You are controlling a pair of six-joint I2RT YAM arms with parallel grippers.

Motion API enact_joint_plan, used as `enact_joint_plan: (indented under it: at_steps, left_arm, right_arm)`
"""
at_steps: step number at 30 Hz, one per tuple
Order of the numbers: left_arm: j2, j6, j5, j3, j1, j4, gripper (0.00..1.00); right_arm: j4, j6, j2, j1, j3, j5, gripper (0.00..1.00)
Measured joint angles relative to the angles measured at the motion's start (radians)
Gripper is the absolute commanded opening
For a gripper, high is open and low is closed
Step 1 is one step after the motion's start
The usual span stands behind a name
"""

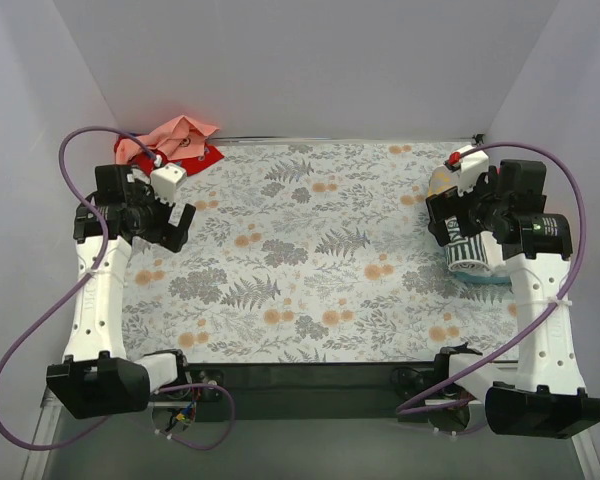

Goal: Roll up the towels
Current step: Grab a towel with the left arm

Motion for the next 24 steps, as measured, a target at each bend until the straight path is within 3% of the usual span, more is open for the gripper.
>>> enact_joint_plan:
  at_steps: [8, 16, 20, 24]
  left_arm:
    - [0.193, -0.022, -0.128, 0.116, 0.0, 0.046, 0.98]
    - [0.482, 0.059, -0.208, 0.307, 0.0, 0.275, 0.98]
    - [0.646, 0.122, -0.255, 0.465, 0.001, 0.399, 0.98]
    - [0.901, 0.16, -0.27, 0.737, 0.006, 0.46, 0.95]
  right_arm:
    - [-0.003, 0.008, 0.028, 0.0, 0.0, 0.009, 0.98]
    - [-0.007, 0.009, 0.039, 0.0, 0.002, -0.012, 0.98]
    - [-0.01, 0.009, 0.061, 0.0, 0.014, -0.029, 0.98]
    - [-0.011, 0.009, 0.102, 0.0, 0.038, -0.048, 0.98]
